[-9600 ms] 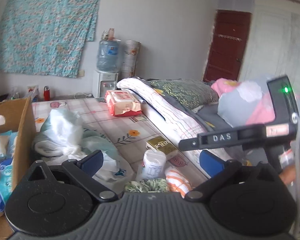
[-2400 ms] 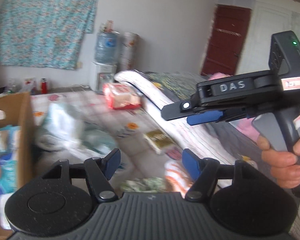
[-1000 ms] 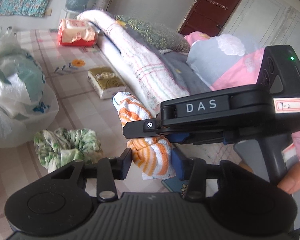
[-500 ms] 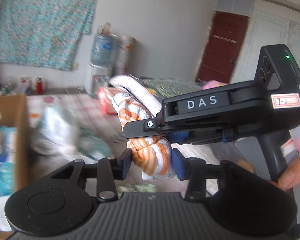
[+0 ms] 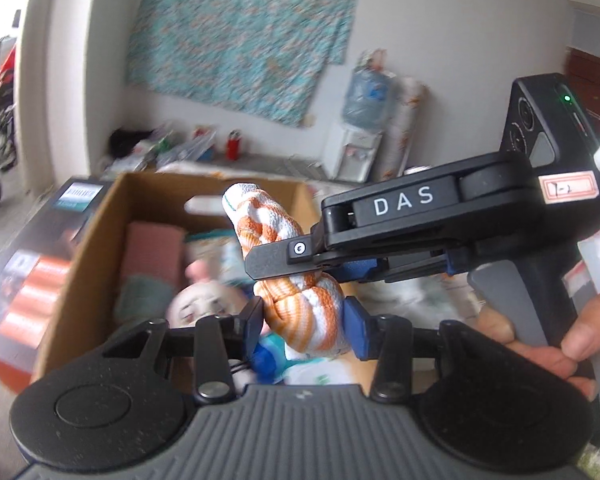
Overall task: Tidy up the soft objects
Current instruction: 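Carry the striped towel into the box with the right tool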
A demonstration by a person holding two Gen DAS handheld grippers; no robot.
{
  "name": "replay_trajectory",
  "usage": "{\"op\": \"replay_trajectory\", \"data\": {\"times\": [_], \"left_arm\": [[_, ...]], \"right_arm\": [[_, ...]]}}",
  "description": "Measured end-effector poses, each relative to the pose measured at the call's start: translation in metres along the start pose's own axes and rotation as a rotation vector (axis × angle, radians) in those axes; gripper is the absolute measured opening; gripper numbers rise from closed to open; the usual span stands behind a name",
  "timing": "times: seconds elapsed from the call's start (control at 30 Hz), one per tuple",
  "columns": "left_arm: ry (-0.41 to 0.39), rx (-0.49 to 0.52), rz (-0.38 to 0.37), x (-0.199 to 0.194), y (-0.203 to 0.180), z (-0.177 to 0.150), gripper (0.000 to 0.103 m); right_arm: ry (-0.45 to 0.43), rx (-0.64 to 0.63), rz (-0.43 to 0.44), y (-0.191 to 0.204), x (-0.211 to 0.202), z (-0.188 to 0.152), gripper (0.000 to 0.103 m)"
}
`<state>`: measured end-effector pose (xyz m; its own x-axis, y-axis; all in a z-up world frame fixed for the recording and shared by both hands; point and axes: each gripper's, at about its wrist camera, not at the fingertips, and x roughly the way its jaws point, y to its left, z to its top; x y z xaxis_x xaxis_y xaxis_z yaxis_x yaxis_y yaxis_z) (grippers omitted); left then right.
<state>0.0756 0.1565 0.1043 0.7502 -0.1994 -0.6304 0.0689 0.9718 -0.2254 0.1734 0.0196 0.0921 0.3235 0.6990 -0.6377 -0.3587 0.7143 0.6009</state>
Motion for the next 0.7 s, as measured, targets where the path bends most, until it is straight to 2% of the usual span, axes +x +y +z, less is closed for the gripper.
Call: {"op": "replay_trajectory", "data": {"times": [0.13,0.3,0.5,0.6,0.7], "left_arm": [[0.106,-0.081,0.033,0.008,0.05,-0.006,0.044],[0.224,-0.142,0.019,0.029,0.083,-0.017,0.044],[0.336,-0.083,0.028,0.046,0.088,-0.027,0.046],[0.335,-0.033,0.08,0.046,0.085,-0.028,0.052],[0.338,-0.021,0.082,0.045,0.086,-0.028,0.052]], "right_arm": [[0.117,0.011,-0.002,0.017,0.058,0.001,0.039],[0.205,0.064,-0.034,0.015,0.101,-0.013,0.039],[0.312,0.128,-0.083,-0.002,0.13,-0.022,0.043],[0.348,0.157,-0.089,-0.009,0.138,-0.026,0.044],[0.377,0.195,-0.077,-0.016,0.145,-0.029,0.045]]}}
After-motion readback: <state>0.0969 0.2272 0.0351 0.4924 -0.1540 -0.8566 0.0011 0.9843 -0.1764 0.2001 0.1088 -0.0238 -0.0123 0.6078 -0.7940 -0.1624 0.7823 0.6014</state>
